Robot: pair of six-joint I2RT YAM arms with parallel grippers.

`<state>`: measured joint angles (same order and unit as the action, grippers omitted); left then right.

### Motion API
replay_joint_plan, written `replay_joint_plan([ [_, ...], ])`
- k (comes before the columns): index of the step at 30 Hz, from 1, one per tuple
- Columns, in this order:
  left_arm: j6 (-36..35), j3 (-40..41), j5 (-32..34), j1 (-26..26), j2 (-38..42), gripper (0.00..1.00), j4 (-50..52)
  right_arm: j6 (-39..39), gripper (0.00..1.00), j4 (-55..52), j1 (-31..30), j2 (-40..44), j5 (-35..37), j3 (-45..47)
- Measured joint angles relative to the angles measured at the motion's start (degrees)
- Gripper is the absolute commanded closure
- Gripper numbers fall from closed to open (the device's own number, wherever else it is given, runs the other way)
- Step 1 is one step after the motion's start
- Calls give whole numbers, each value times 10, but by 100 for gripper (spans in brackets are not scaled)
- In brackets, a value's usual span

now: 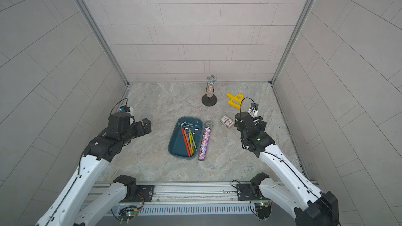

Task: Put the hex key on the desktop into the storage box
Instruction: Reset both arms

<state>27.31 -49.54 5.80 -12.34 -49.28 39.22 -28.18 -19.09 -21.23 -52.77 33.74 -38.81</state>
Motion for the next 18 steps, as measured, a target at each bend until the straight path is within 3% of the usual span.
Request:
replay_joint_plan([
  [6,16,50,106,0,-25,0,-92,110,0,266,62,-86,18,147],
  [18,-83,207,194,0,-70,0,-350,225,0,629,128,-271,-41,202],
])
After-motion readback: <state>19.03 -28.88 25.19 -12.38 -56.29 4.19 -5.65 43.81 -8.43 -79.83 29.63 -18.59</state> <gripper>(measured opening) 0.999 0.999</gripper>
